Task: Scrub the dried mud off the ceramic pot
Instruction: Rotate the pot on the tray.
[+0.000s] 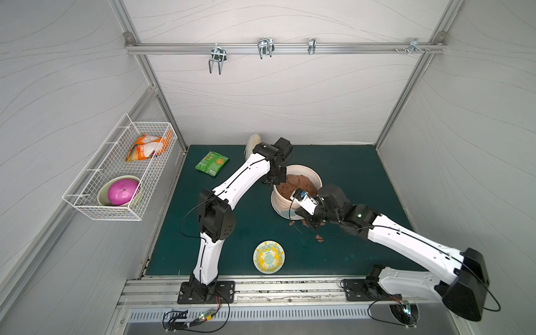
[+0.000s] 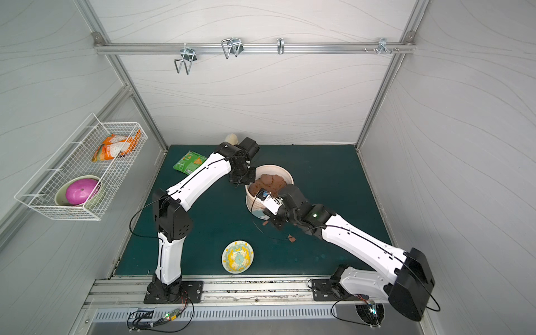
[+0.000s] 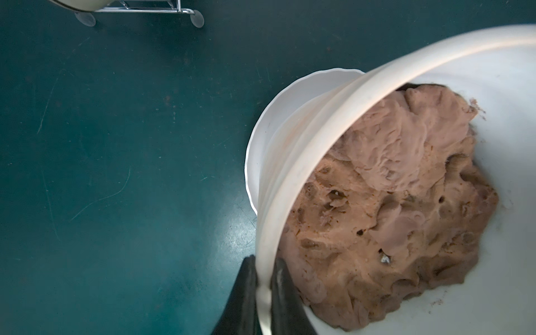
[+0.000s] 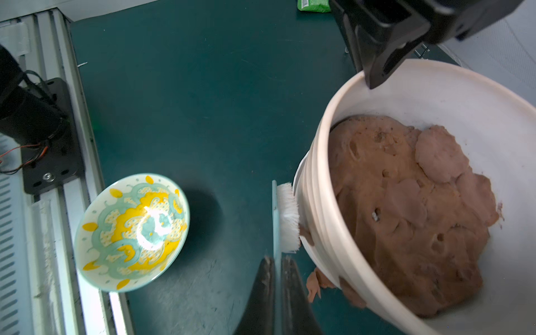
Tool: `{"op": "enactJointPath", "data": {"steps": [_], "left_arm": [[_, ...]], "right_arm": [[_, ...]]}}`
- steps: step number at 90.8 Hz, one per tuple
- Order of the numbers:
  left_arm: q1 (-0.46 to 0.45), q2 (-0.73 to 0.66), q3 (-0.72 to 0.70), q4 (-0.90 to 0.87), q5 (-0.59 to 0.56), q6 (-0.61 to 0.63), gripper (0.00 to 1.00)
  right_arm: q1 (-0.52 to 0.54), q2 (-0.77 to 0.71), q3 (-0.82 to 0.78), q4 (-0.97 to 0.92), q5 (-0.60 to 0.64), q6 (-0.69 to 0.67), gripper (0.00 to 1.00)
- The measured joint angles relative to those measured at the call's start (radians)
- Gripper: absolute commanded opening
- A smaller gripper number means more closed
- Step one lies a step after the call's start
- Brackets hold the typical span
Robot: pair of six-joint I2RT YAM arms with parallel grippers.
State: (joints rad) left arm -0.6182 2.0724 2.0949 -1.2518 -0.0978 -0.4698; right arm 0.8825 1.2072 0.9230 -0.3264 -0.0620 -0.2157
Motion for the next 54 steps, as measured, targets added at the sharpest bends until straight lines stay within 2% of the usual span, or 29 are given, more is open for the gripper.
{"op": "enactJointPath", "data": {"steps": [11, 24, 40, 54], "left_arm": [[0.000, 0.005, 0.006, -0.001, -0.004, 0.014, 0.00], [0.000, 0.005, 0.007, 0.000, -0.010, 0.024, 0.00], [0.000, 0.005, 0.007, 0.003, -0.019, 0.043, 0.00], [0.000, 0.006, 0.007, 0.011, -0.026, 0.076, 0.00]], "right_arm": [[0.008, 0.066, 0.013, 0.014, 0.055, -0.003, 0.00], [0.024, 0.067, 0.000, 0.003, 0.117, 0.000, 0.00], [0.052, 0.000, -0.050, -0.043, 0.179, 0.021, 0.00], [0.053, -0.105, -0.092, -0.084, 0.134, 0.033, 0.00]]}}
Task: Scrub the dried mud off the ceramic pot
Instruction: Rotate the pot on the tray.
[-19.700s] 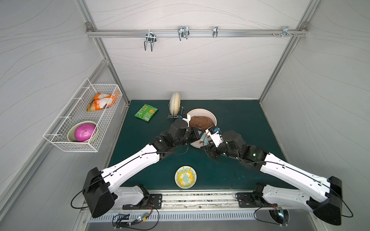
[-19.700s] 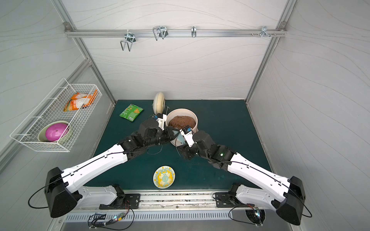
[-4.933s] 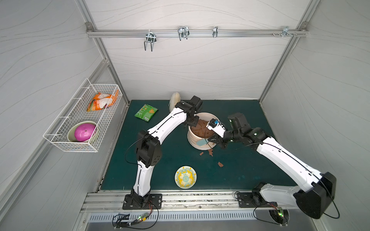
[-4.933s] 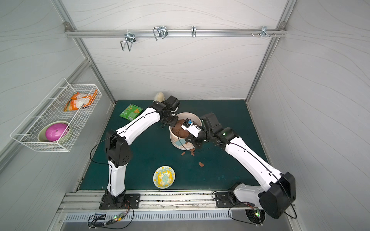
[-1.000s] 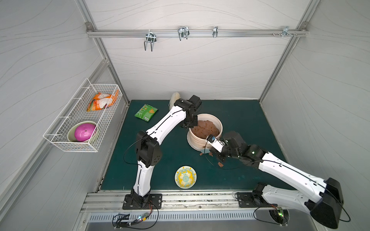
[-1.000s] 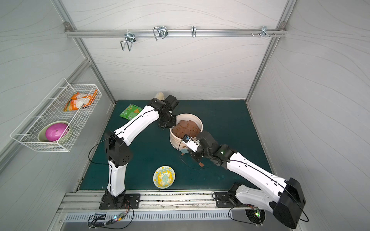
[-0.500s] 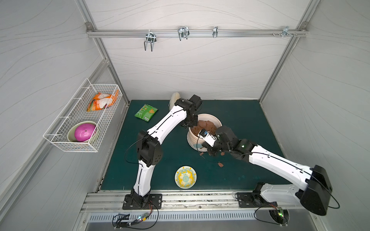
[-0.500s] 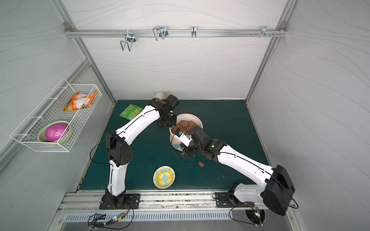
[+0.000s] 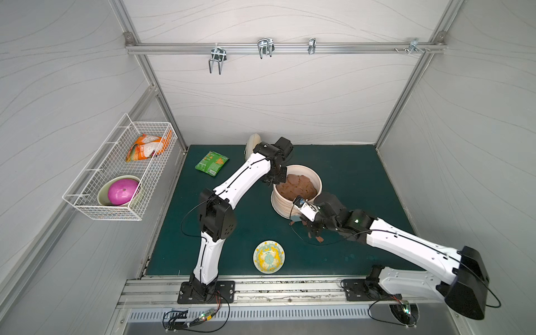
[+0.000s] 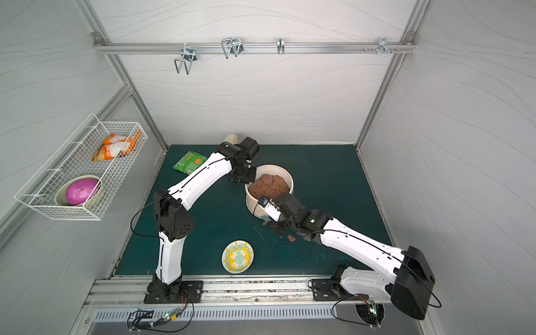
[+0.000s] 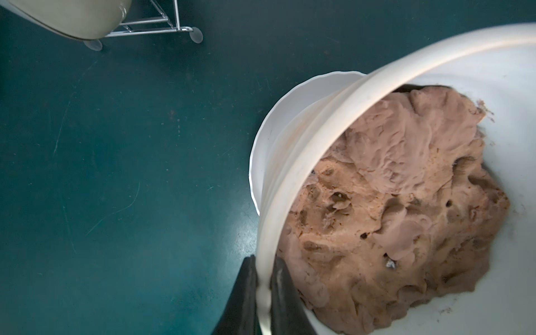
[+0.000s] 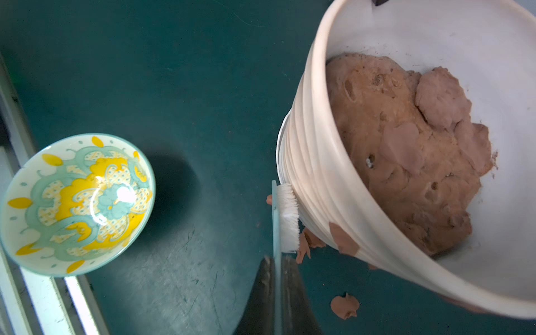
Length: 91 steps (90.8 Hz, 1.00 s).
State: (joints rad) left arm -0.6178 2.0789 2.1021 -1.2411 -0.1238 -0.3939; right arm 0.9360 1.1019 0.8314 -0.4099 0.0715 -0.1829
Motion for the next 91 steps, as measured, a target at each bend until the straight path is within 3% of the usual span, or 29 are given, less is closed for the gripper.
{"op": "enactJointPath", "data": {"steps": [29, 52, 66, 91], "left_arm": [[0.012, 0.005, 0.003, 0.030, -0.004, 0.119, 0.00], [0.017, 0.030, 0.040, 0.019, -0.003, 0.180, 0.07], [0.019, 0.029, 0.040, 0.019, 0.005, 0.180, 0.19], [0.016, -0.018, -0.025, 0.032, 0.059, 0.083, 0.55]], "right_arm": [[-0.027, -0.061, 0.009, 0.007, -0.182, 0.012, 0.00], [-0.040, -0.040, 0.055, 0.014, -0.218, 0.011, 0.00], [-0.048, -0.039, 0.056, 0.014, -0.219, 0.011, 0.00], [-0.060, -0.039, 0.056, 0.017, -0.230, 0.011, 0.00]]}}
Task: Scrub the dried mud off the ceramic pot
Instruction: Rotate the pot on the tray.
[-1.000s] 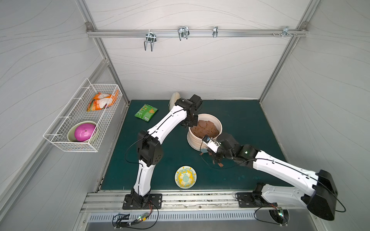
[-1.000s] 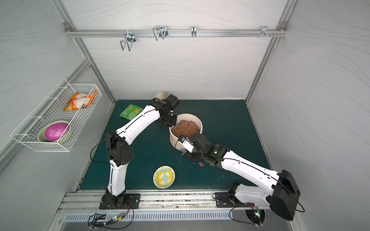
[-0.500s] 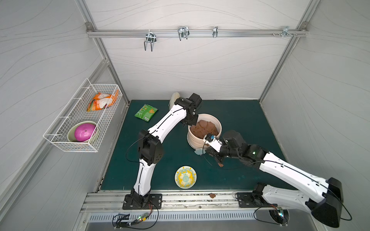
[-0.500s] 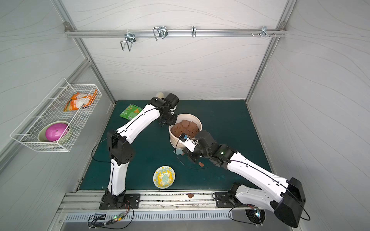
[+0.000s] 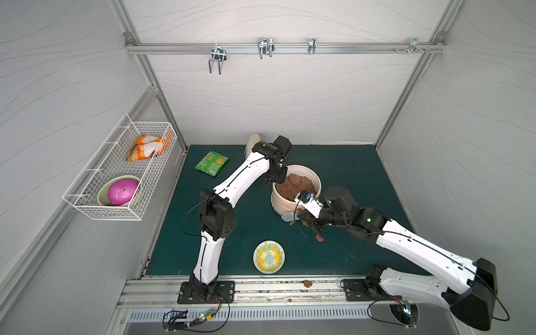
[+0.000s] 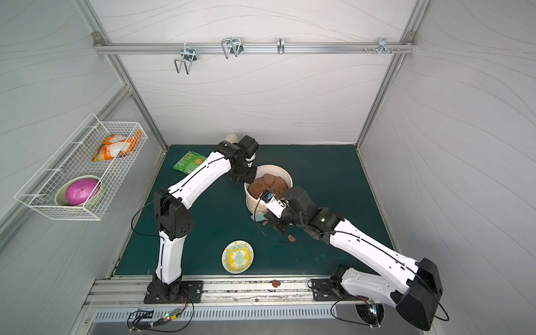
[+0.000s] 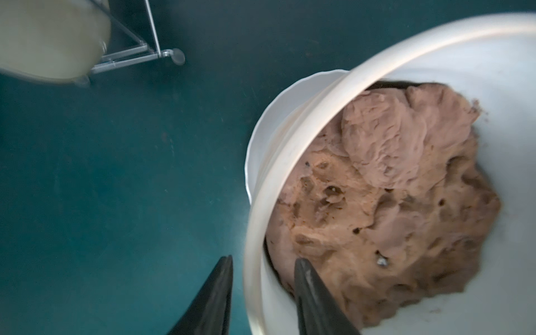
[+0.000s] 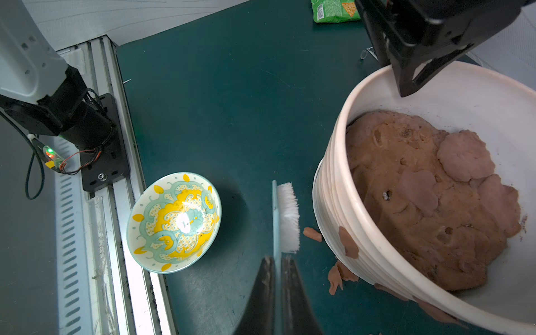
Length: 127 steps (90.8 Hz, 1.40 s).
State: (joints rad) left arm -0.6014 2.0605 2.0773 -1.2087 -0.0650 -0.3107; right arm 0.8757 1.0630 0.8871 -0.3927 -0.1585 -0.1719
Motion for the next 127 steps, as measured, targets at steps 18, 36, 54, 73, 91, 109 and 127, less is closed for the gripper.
{"op": "enactJointPath", "data": {"steps": [18, 36, 54, 73, 91, 109, 127], "left_arm": [[-0.023, -0.108, -0.115, 0.033, 0.020, -0.141, 0.59], [-0.116, -0.174, -0.130, 0.002, -0.091, -0.365, 0.53], [-0.179, -0.123, -0.044, -0.134, -0.144, -0.598, 0.47], [-0.179, -0.092, -0.071, -0.161, -0.140, -0.733, 0.42], [-0.179, -0.070, -0.086, -0.129, -0.115, -0.784, 0.31], [-0.176, -0.042, -0.086, -0.124, -0.103, -0.824, 0.19], [-0.163, -0.040, -0.085, -0.112, -0.102, -0.834, 0.08]], "right_arm": [[-0.011, -0.018, -0.013, 0.019, -0.004, 0.001, 0.00], [-0.025, -0.052, -0.029, 0.027, -0.007, 0.002, 0.00], [-0.032, -0.084, -0.030, 0.026, -0.017, 0.002, 0.00], [-0.043, -0.117, -0.040, 0.023, -0.029, 0.001, 0.00], [-0.058, -0.137, -0.044, 0.006, -0.038, 0.000, 0.00], [-0.060, -0.145, -0.044, -0.001, -0.048, -0.001, 0.00], [-0.063, -0.121, -0.044, 0.010, -0.058, -0.004, 0.00]]}}
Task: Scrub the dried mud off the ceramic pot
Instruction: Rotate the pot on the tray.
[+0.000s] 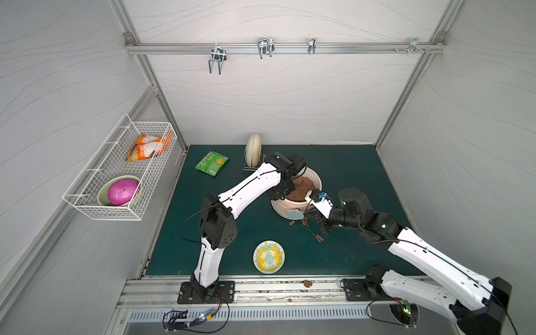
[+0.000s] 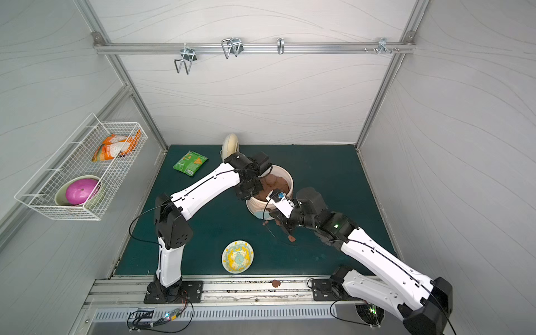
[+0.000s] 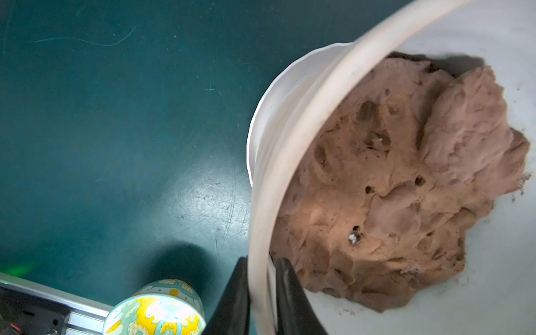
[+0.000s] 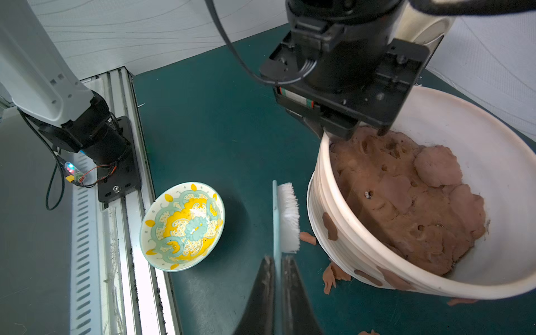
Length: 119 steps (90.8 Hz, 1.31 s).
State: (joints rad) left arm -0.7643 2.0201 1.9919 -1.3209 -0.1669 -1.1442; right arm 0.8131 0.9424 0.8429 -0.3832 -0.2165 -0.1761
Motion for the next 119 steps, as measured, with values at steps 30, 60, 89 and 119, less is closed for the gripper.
{"op": "enactJointPath", "data": {"steps": [30, 60, 89, 119], "left_arm": [[0.039, 0.000, 0.000, 0.012, 0.002, 0.054, 0.02], [0.066, 0.000, 0.001, 0.040, 0.000, 0.164, 0.00], [0.071, 0.008, 0.010, 0.040, 0.002, 0.229, 0.00], [0.074, 0.014, 0.019, 0.040, -0.004, 0.264, 0.00]], "right_arm": [[0.068, 0.131, 0.001, 0.089, 0.209, -0.034, 0.00], [0.114, 0.158, -0.002, 0.096, 0.349, 0.016, 0.00], [0.158, 0.037, -0.029, 0.022, 0.294, 0.022, 0.00], [0.163, 0.160, 0.058, 0.088, 0.293, -0.003, 0.00]]}}
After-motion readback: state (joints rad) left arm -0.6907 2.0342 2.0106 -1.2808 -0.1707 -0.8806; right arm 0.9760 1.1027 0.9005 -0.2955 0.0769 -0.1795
